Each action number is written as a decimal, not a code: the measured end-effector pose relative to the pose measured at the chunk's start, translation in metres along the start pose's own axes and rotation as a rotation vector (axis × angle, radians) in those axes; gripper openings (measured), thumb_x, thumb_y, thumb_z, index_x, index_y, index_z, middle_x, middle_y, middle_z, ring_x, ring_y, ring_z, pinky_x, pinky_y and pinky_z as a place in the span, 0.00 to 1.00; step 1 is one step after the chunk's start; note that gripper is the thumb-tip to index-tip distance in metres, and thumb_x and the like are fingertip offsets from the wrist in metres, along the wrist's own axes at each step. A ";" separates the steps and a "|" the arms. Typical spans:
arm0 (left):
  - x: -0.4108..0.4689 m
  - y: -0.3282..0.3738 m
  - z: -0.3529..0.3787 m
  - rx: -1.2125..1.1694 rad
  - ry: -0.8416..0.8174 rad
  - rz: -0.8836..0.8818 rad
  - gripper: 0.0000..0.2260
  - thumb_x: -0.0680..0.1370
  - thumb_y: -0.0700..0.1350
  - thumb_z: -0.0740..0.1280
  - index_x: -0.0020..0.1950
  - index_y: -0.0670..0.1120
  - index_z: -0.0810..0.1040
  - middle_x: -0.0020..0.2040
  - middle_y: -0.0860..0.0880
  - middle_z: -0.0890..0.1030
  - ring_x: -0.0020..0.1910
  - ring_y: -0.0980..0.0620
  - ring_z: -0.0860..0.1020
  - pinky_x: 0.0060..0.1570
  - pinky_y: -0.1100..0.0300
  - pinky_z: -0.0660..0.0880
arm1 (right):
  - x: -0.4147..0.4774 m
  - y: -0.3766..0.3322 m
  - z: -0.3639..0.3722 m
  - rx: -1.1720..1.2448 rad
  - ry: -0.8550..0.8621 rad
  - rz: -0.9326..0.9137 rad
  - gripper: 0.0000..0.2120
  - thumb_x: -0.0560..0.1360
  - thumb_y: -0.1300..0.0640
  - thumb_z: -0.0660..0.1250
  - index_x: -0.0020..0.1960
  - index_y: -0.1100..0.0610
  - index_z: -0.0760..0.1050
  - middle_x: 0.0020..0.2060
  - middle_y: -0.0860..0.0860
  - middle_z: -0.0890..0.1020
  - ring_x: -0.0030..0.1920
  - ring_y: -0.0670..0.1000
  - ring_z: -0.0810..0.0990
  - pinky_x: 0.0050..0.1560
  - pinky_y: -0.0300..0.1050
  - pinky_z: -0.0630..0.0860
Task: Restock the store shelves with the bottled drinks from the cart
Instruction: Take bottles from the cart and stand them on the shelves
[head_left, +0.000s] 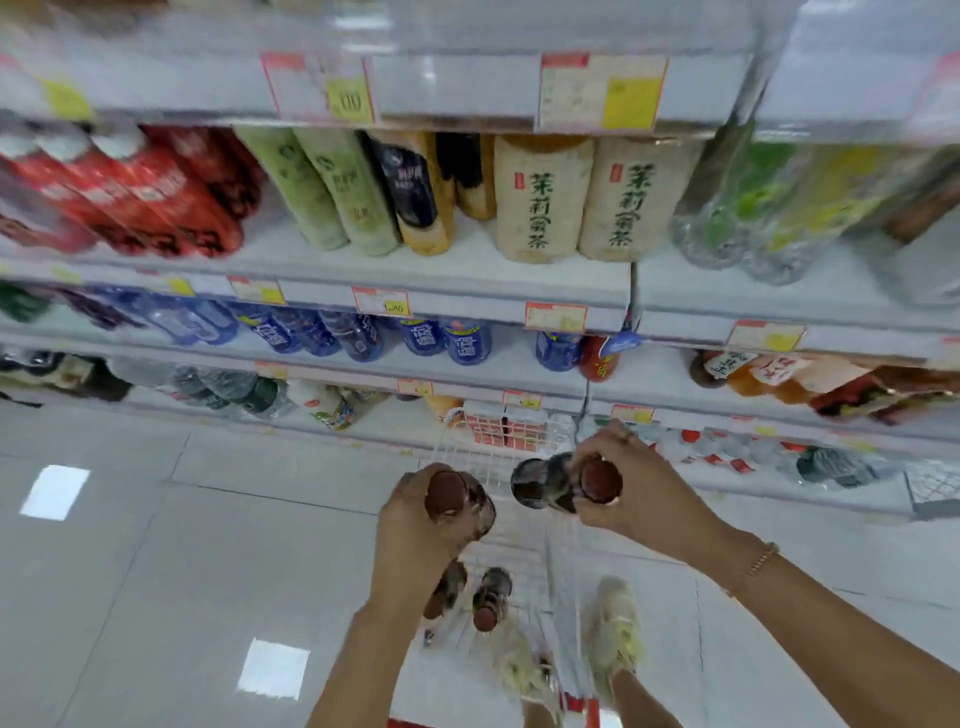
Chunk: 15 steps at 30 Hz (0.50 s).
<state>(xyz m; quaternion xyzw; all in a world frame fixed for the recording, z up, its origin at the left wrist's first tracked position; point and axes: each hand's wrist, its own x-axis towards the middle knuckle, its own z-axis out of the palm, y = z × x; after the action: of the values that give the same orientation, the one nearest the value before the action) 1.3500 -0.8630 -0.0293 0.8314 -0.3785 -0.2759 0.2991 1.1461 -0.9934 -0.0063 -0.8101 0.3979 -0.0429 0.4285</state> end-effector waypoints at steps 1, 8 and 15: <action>-0.001 0.022 -0.017 0.004 0.065 0.070 0.15 0.65 0.40 0.76 0.49 0.47 0.80 0.41 0.51 0.78 0.39 0.52 0.77 0.37 0.74 0.69 | -0.008 -0.014 -0.026 -0.003 0.074 -0.053 0.16 0.63 0.51 0.72 0.47 0.41 0.69 0.46 0.43 0.71 0.48 0.37 0.70 0.46 0.21 0.64; -0.027 0.187 -0.116 -0.049 0.268 0.568 0.18 0.67 0.46 0.74 0.46 0.64 0.70 0.45 0.60 0.75 0.46 0.64 0.74 0.42 0.76 0.70 | -0.074 -0.106 -0.183 -0.021 0.578 -0.348 0.15 0.61 0.45 0.68 0.47 0.47 0.76 0.46 0.40 0.75 0.48 0.41 0.75 0.44 0.29 0.71; -0.050 0.323 -0.159 -0.103 0.486 0.977 0.17 0.68 0.48 0.72 0.55 0.55 0.73 0.47 0.55 0.76 0.45 0.59 0.74 0.46 0.73 0.73 | -0.146 -0.150 -0.287 -0.209 0.958 -0.512 0.16 0.63 0.50 0.70 0.49 0.48 0.73 0.44 0.43 0.71 0.47 0.42 0.73 0.44 0.30 0.71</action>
<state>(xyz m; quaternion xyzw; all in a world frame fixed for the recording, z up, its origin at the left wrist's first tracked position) 1.2815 -0.9502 0.3167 0.5830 -0.6265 0.0767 0.5116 1.0200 -1.0358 0.3235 -0.8091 0.3408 -0.4697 0.0928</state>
